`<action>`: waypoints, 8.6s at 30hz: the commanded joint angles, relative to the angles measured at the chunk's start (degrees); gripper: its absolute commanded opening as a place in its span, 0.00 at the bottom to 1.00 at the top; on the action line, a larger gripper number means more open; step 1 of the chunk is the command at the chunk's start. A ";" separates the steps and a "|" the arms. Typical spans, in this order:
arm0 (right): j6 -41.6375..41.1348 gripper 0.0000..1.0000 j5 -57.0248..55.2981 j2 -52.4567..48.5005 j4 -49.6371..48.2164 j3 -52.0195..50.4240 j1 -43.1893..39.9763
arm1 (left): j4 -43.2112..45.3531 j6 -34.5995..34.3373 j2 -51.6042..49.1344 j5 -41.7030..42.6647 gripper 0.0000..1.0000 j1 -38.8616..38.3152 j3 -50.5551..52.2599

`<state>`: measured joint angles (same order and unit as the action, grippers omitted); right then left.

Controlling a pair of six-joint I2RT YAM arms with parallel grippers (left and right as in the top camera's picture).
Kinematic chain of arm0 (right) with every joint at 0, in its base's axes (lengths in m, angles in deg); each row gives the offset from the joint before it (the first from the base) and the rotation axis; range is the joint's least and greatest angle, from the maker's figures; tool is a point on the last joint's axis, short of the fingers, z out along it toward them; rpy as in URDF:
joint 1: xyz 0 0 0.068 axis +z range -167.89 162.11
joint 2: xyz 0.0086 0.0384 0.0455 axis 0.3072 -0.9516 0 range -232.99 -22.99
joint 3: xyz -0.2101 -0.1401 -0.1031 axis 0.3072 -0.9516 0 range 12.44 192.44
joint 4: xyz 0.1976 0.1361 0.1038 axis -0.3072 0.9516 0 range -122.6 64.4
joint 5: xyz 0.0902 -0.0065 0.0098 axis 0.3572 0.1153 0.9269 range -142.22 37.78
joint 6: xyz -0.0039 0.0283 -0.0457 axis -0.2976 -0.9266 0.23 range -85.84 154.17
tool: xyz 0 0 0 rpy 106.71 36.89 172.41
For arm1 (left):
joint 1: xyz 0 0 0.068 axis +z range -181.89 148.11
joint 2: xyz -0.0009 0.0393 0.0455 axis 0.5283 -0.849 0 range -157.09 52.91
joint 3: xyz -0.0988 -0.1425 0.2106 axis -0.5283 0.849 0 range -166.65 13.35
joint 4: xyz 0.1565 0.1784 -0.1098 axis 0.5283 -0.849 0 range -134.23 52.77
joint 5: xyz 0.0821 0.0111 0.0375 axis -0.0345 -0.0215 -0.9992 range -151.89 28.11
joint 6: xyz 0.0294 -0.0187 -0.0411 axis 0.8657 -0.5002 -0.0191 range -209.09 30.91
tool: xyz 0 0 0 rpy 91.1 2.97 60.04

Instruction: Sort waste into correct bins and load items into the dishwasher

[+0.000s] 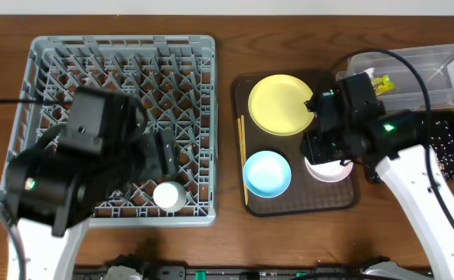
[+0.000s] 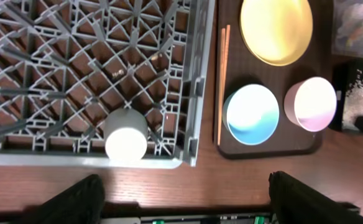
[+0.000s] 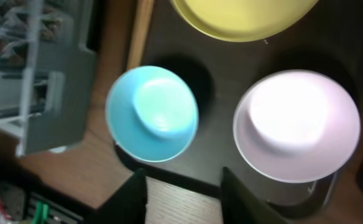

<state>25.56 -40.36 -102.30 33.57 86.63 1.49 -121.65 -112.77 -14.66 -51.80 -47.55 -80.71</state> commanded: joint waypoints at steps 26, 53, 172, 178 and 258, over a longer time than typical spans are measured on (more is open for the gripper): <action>-3.15 0.99 -3.48 21.18 -1.88 -0.26 0.31 | -0.22 1.11 14.25 -4.76 0.98 -0.17 -2.27; 13.09 0.99 -16.48 46.16 -6.23 -9.20 -2.34 | -0.22 1.11 14.25 -4.76 0.98 -0.17 -2.27; 14.43 0.99 -10.10 79.01 -62.12 -73.90 -11.17 | 32.06 -6.95 -39.17 -5.16 0.37 -29.33 17.75; 14.43 0.99 -10.10 79.01 -62.12 -73.90 -11.17 | 34.91 -7.02 -39.17 -5.14 0.37 -29.31 21.11; 14.43 0.99 -10.10 79.01 -62.12 -73.90 -11.17 | 7.28 -12.39 -42.32 -82.58 0.06 -14.12 11.13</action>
<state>40.58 -49.91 -23.65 -28.57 13.00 -9.01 -114.79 -124.00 -57.24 -133.92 -61.93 -69.52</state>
